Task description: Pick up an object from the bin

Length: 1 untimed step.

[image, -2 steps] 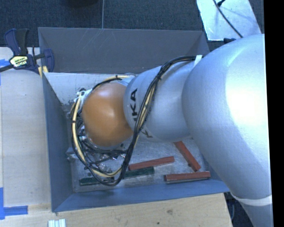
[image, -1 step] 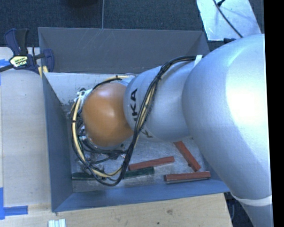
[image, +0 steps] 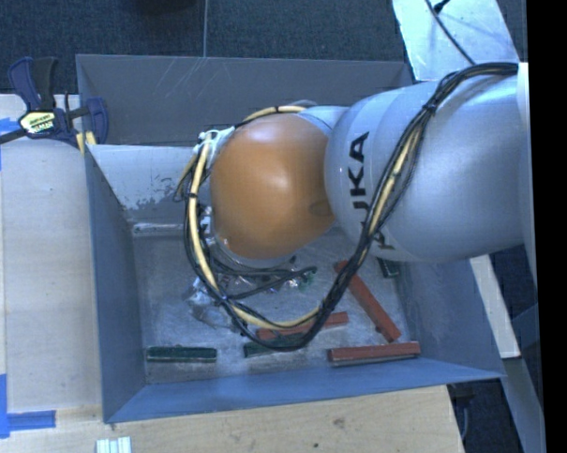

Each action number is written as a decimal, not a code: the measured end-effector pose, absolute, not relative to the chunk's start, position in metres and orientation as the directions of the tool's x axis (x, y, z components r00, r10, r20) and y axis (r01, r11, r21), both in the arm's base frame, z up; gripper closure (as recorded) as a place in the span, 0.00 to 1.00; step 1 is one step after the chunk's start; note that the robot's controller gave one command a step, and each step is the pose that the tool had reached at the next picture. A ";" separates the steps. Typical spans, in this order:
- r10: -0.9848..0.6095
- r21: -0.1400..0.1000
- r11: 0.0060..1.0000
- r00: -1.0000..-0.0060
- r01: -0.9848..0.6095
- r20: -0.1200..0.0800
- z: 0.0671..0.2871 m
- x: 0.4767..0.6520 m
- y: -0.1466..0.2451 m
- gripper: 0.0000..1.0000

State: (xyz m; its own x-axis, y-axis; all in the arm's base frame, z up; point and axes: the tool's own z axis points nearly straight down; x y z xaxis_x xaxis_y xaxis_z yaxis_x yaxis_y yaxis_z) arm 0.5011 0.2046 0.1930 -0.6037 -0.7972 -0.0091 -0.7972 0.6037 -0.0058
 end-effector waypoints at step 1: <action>-0.349 0.001 0.937 -0.937 -0.349 0.001 0.150 0.484 0.217 1.00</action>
Offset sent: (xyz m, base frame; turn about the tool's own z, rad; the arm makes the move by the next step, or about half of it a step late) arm -0.0168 0.0122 -0.0422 0.5662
